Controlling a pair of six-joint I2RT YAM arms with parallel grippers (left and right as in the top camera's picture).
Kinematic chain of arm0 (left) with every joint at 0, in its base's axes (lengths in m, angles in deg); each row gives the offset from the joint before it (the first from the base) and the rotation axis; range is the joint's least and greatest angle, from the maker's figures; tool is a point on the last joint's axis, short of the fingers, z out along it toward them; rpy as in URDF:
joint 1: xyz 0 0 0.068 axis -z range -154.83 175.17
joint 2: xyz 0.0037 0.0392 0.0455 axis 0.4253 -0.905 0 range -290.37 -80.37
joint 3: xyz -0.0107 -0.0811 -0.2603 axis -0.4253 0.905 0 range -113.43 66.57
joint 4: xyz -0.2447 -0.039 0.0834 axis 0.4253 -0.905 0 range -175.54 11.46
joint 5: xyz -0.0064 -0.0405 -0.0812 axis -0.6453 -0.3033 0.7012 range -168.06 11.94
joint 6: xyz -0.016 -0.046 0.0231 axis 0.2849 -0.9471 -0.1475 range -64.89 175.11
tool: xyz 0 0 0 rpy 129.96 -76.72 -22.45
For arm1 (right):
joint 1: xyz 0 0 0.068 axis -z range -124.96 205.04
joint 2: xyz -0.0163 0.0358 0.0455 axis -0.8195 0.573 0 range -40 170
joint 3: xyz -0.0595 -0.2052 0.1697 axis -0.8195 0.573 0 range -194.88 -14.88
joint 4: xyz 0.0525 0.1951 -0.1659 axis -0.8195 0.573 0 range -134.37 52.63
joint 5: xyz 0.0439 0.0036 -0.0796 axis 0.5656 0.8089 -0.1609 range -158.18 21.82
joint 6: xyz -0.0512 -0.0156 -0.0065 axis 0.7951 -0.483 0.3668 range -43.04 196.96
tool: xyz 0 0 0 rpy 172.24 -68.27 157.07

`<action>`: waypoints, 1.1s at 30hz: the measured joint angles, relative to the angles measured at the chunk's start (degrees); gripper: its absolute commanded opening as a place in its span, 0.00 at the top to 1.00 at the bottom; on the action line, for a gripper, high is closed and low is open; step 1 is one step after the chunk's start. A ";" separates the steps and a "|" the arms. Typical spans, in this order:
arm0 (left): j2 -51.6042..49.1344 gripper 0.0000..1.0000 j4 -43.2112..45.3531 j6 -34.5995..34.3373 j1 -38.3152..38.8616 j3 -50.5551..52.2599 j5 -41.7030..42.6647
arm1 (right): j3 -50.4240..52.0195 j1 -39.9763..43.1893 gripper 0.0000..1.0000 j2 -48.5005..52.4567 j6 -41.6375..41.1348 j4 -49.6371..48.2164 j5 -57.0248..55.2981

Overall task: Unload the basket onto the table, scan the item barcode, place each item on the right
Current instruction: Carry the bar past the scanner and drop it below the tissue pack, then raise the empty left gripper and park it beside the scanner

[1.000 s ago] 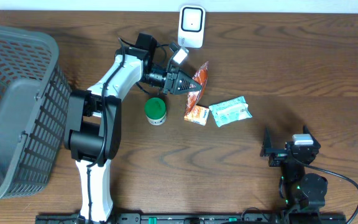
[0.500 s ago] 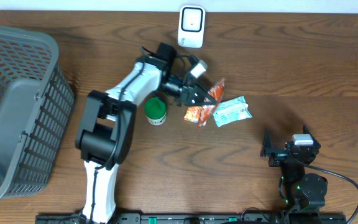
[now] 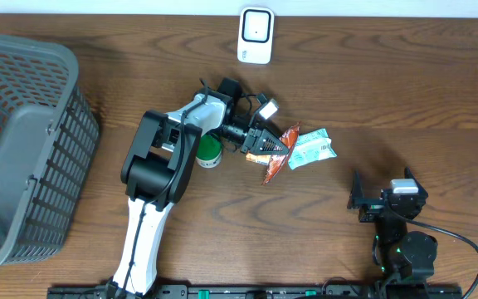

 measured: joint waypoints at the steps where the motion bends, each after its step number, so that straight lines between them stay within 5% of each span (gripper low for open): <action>1: 0.00 0.83 0.57 -0.02 -0.02 0.00 0.13 | 0.02 0.00 0.01 0.00 0.00 0.02 0.00; 5: 0.00 0.27 2.10 -0.42 -0.42 0.00 0.33 | 0.00 0.00 0.01 0.00 0.00 0.02 0.00; 9: 0.00 0.02 2.51 -0.76 -1.27 0.00 0.46 | 0.00 0.00 0.01 0.00 0.00 0.02 0.00; 22: 0.63 0.02 12.09 -17.27 -4.31 -4.98 -4.87 | 0.00 0.00 0.01 0.00 0.00 0.00 0.00; 33: 11.54 0.02 7.54 -33.27 0.02 -6.08 -40.17 | 0.00 0.00 0.01 0.00 -0.02 0.00 0.00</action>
